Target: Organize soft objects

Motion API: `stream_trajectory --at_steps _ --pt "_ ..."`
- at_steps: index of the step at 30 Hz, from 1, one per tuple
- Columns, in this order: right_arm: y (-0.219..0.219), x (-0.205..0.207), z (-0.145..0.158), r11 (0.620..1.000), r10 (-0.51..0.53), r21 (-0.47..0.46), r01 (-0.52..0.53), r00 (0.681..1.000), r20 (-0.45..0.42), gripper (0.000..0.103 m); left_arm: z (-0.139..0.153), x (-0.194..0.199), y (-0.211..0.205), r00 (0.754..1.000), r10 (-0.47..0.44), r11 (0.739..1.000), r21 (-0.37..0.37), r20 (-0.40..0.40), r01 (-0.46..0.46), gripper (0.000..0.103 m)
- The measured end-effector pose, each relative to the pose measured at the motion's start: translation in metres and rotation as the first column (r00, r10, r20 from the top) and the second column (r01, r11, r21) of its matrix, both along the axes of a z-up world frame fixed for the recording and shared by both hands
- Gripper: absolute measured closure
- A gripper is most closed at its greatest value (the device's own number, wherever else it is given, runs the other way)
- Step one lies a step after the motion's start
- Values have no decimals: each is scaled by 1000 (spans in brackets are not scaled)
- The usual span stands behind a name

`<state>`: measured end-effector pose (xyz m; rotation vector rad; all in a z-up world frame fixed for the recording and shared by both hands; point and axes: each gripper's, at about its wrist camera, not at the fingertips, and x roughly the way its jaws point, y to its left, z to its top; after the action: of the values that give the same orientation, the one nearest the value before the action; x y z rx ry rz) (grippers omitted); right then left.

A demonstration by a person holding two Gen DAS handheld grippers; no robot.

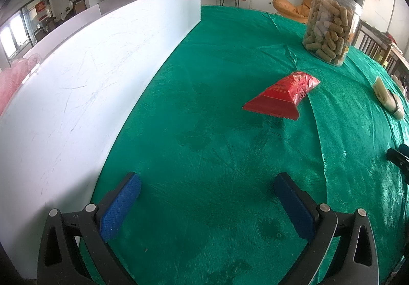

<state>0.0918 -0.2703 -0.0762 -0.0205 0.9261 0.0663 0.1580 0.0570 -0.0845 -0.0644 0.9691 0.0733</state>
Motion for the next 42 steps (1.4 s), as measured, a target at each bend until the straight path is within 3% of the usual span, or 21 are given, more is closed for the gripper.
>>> stream_trajectory --at_steps 9,13,19,25,26,27,28,29,30,33,37,38,40,41,42 --pt "0 1 0 1000 0 1 0 1000 0 18 15 -13 11 997 -14 986 -164 70 25 0" --pt "0 2 0 1000 0 0 0 1000 0 18 21 -10 4 993 -76 974 -209 89 93 0" --pt "0 4 -1 1000 -2 2 2 1000 0 18 36 49 -27 964 -264 957 -118 31 266 0" --pt "1 5 0 1000 -14 8 14 1000 2 18 22 100 -57 934 -351 934 -88 -67 345 3" --pt "1 5 0 1000 -15 8 15 1000 2 18 19 101 -60 932 -354 934 -86 -74 347 16" --pt "1 6 0 1000 -15 9 15 1000 2 18 17 100 -61 933 -353 934 -87 -77 346 40" --pt "2 5 0 1000 -16 9 16 1000 2 18 16 99 -64 941 -332 943 -52 -60 329 50" --pt "2 6 0 1000 -16 8 16 1000 2 18 17 97 -64 945 -325 945 -54 -48 322 85" --pt "2 6 0 1000 -16 7 16 1000 2 18 17 97 -62 949 -311 948 -84 -45 307 87" --pt "2 6 0 1000 -16 8 16 1000 2 18 15 87 -53 984 -177 980 -99 -23 174 88" --pt "2 6 0 1000 -18 7 18 1000 2 18 12 76 -56 995 -102 993 -55 23 103 84" --pt "3 6 0 1000 -20 6 20 1000 2 18 12 76 -60 994 -106 993 -48 25 107 74" --pt "3 6 0 1000 -19 6 19 1000 2 18 10 77 -69 988 -150 987 -61 21 151 45" --pt "3 7 0 1000 -19 6 19 1000 2 18 9 79 -74 987 -161 986 -49 6 161 17" --pt "3 7 0 1000 -19 6 19 1000 2 18 7 81 -78 988 -155 988 -26 -4 155 10"
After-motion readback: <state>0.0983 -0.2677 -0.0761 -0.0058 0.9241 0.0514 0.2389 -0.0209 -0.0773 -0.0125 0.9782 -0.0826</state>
